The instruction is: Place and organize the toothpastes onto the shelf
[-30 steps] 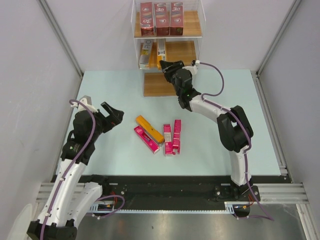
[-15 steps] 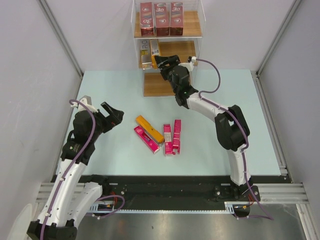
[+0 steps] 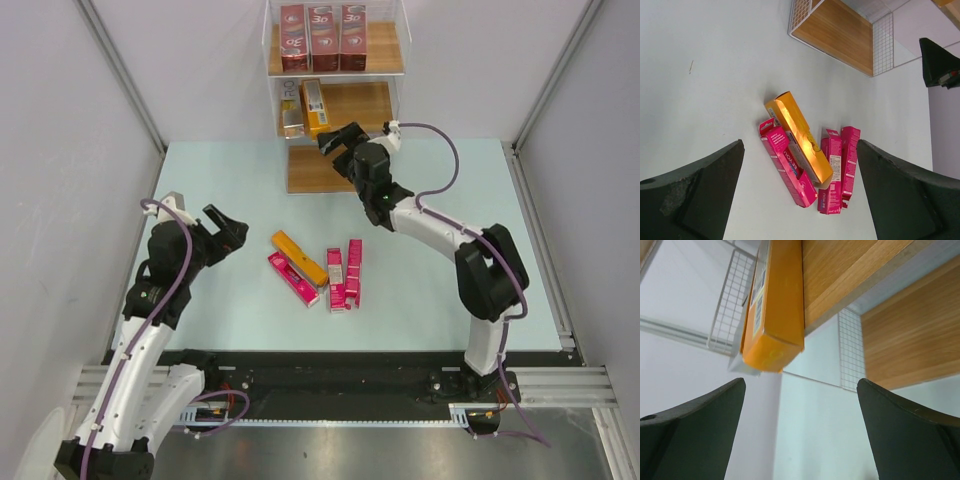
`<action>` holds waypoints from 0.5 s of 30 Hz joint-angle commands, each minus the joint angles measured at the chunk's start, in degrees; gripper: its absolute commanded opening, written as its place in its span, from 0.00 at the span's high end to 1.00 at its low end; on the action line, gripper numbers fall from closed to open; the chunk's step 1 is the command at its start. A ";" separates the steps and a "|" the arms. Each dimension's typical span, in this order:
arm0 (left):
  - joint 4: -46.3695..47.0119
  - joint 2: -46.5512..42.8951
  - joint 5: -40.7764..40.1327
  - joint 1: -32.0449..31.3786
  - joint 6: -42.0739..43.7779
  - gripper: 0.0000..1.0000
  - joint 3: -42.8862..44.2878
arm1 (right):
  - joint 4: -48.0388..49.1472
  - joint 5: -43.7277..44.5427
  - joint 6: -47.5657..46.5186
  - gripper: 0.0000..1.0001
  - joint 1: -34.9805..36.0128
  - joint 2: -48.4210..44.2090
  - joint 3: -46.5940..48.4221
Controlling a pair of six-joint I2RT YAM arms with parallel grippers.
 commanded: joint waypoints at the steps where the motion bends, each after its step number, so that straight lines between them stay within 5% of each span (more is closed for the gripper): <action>1: 1.05 -0.21 0.47 -0.02 1.13 0.00 -0.47 | -3.06 2.86 -10.58 0.00 1.95 -9.22 -3.84; 15: 3.33 0.23 3.01 -0.02 1.30 0.00 -2.58 | -17.91 -2.58 -30.44 0.02 10.39 -27.33 -20.89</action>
